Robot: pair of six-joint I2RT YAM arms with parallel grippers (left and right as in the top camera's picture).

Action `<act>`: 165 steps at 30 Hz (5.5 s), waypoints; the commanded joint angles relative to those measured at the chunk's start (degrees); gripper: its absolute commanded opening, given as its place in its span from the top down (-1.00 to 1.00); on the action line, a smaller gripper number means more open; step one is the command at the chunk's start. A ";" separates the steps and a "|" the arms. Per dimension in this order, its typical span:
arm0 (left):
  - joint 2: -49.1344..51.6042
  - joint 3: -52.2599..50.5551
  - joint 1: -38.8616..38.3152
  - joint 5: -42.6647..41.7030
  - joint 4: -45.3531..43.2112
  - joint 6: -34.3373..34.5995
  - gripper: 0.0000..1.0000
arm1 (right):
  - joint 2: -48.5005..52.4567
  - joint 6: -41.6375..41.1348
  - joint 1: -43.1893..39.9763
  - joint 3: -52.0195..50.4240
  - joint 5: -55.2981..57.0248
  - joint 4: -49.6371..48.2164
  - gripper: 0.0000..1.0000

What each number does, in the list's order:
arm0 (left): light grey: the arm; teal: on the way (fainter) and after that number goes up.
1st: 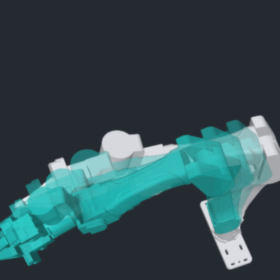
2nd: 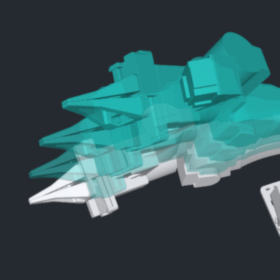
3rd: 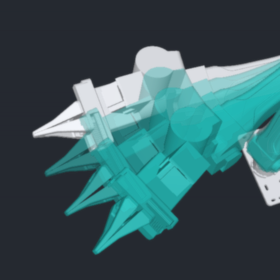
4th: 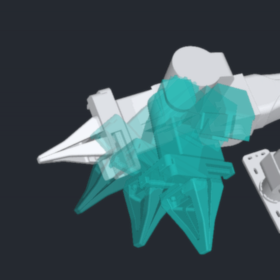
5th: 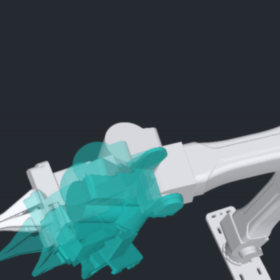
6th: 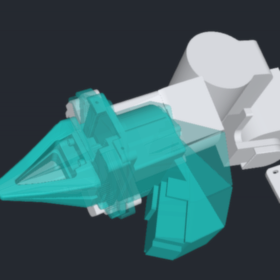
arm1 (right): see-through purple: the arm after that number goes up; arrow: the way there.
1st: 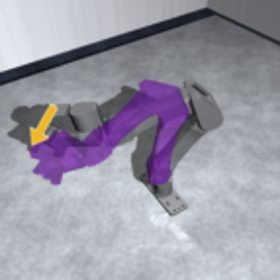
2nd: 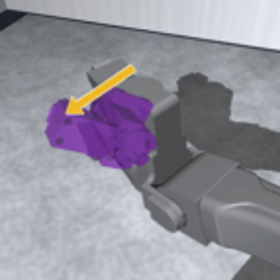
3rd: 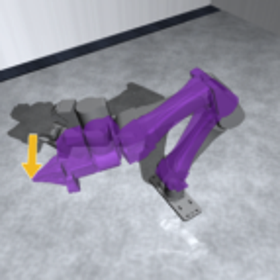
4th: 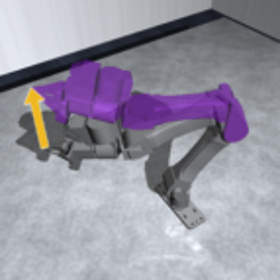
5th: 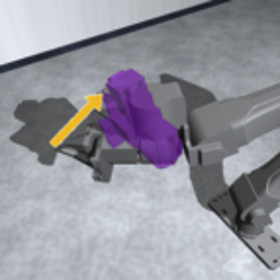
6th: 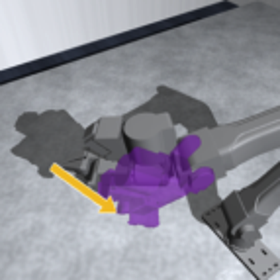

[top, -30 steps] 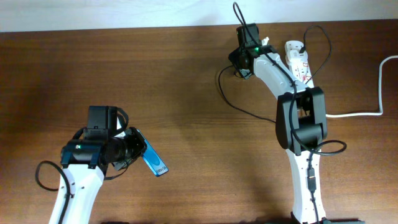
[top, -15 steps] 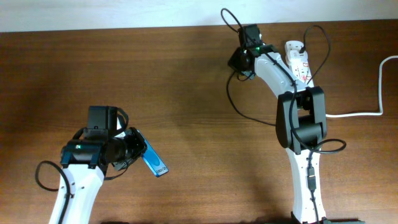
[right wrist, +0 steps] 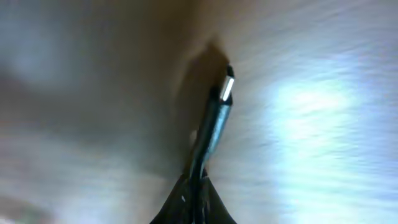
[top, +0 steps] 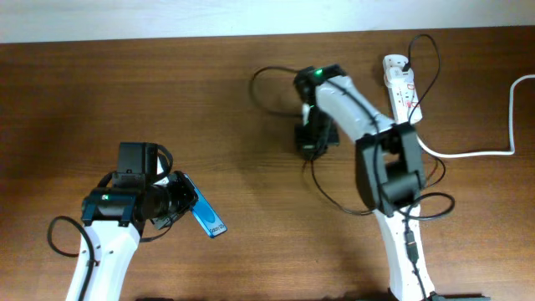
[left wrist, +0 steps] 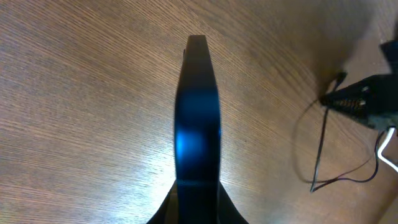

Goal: Plug charger to phone and switch on socket

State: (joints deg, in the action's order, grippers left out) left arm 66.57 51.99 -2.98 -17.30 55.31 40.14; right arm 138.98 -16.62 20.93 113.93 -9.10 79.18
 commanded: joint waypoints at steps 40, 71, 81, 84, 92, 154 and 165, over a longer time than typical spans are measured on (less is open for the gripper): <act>-0.13 0.37 0.15 -0.90 1.01 0.13 1.00 | 1.14 -9.42 6.01 -9.27 -2.71 -8.96 0.11; -0.13 0.37 0.15 -0.92 0.98 -3.78 1.00 | 1.33 -9.77 5.99 -12.48 -4.46 -16.94 0.92; -0.13 0.39 0.15 -6.12 -0.59 -14.12 1.00 | -6.01 12.28 5.95 -12.44 -18.78 -6.05 0.91; -0.13 0.39 0.17 -6.56 -1.36 -14.12 1.00 | -13.14 14.75 5.95 -12.44 -18.78 -2.69 0.91; -0.13 0.39 0.15 -14.88 -6.36 -14.12 1.00 | -31.45 18.78 6.12 -12.46 -26.18 3.61 0.91; 6.08 0.39 11.58 -57.92 -73.18 28.52 1.00 | -50.18 22.12 9.88 -37.27 -65.51 -33.81 0.91; 6.08 0.39 9.51 -57.92 -73.18 28.55 1.00 | -50.10 18.71 9.86 -37.27 -62.99 -34.23 0.91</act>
State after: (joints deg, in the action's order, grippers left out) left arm 72.93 51.29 6.63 -75.00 -17.32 69.82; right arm 88.58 5.10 30.48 76.69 -73.14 45.32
